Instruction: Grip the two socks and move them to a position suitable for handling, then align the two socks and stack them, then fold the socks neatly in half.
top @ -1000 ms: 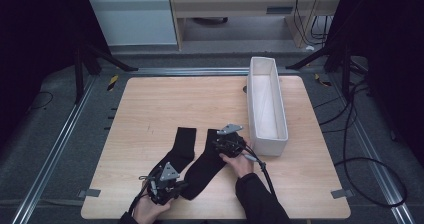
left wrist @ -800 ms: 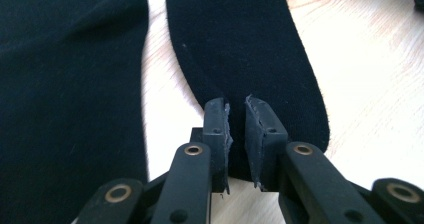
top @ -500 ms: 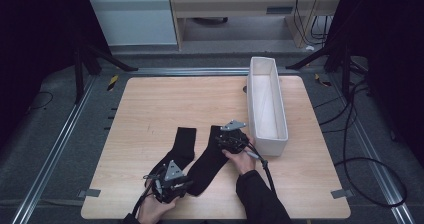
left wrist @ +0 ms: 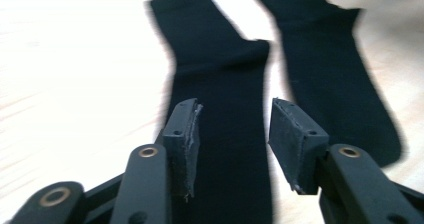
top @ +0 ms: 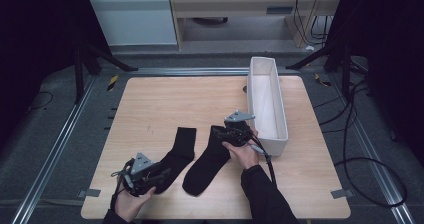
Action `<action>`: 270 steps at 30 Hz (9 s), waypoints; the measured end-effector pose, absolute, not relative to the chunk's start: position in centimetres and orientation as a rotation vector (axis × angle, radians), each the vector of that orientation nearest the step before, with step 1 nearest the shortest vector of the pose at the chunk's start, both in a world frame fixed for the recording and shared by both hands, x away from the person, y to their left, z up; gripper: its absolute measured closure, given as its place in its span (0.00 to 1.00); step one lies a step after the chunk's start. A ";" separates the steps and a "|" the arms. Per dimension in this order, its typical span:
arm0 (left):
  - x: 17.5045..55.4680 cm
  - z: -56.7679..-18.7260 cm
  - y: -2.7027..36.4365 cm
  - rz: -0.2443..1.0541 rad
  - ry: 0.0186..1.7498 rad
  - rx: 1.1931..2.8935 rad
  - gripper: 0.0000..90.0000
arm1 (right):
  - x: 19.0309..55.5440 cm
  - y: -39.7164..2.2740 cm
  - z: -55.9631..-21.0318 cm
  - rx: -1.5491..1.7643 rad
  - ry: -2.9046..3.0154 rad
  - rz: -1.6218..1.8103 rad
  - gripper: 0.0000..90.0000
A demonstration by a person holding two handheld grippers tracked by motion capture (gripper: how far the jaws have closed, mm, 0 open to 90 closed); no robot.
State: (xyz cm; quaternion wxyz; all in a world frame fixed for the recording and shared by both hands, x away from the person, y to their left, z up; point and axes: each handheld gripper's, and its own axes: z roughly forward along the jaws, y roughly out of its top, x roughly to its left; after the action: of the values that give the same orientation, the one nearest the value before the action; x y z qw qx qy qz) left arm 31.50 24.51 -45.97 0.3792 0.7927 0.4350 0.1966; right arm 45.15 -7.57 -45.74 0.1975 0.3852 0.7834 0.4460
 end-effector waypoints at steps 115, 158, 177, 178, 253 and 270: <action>31.2 -47.3 16.9 0.255 1.016 2.132 0.96 | 46.3 -6.6 -45.4 0.927 2.363 0.983 0.87; 30.6 -48.7 16.9 0.419 0.998 2.240 0.47 | 41.2 -8.6 -49.5 0.983 2.409 1.114 0.65; 30.7 -48.6 19.5 0.530 1.036 2.266 0.44 | 40.8 -5.7 -50.9 0.978 2.367 1.153 0.68; 30.7 -48.6 19.5 0.532 1.037 2.267 0.44 | 40.7 -5.6 -50.9 0.978 2.366 1.154 0.68; 31.3 -48.6 21.1 0.365 1.003 2.219 0.51 | 47.3 -5.6 -46.0 1.141 2.247 1.292 0.86; 31.3 -48.5 20.9 0.384 0.997 2.228 0.51 | 45.4 -5.8 -44.0 1.011 2.236 1.310 0.86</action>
State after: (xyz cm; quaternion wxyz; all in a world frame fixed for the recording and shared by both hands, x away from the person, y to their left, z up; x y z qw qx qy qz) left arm 31.33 20.91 -48.52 0.3290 0.8514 0.3811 0.1469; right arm 45.36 -5.79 -44.04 0.1792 0.3575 0.7908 0.4634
